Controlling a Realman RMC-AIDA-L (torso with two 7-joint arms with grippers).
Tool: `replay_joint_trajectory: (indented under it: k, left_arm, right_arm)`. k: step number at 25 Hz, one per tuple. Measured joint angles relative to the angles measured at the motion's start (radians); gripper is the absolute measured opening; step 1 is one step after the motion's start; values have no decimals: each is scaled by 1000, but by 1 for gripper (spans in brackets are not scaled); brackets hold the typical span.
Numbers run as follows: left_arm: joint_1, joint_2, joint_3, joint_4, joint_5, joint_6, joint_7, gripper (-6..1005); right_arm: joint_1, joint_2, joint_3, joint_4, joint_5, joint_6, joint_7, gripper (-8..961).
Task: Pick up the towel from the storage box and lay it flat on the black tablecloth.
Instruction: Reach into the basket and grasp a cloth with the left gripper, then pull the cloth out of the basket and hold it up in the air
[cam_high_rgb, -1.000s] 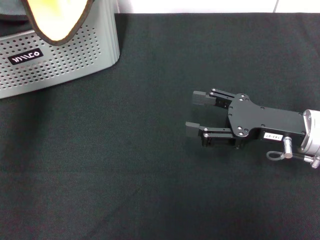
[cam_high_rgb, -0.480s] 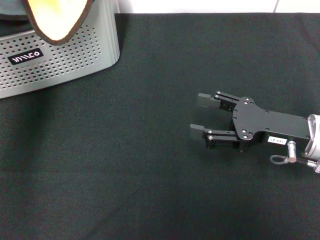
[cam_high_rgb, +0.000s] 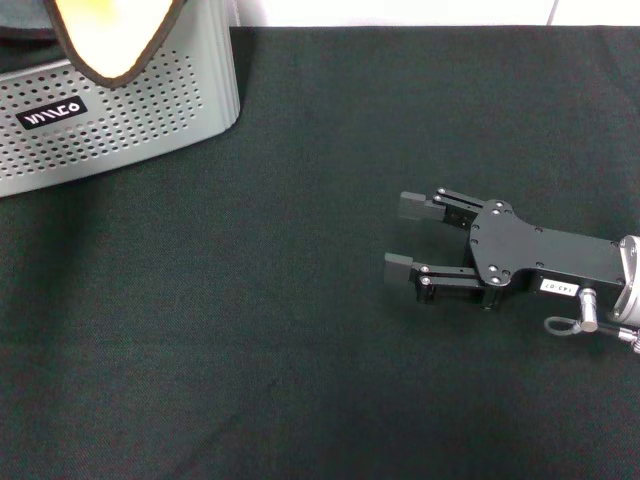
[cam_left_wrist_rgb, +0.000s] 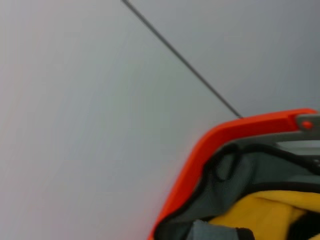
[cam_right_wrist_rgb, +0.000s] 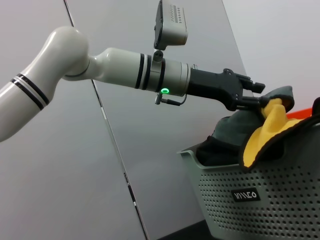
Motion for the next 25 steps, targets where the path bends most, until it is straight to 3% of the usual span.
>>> replay_joint_trajectory:
  k: [6,20,25]
  left_arm:
    - [25,-2,1,1,-1,-51,-5,394]
    - [17,-5,59,-35,-3,-96,-30,121]
    - [30,-6,59,1,-4,-120,-71,55]
  right_arm:
    - [-13,0,-3,0,0,-11,-1,869]
    - [-17,0,-3,-1,0,-11,-3,868]
    - [-36,0,2,0,3,-10,-7,868]
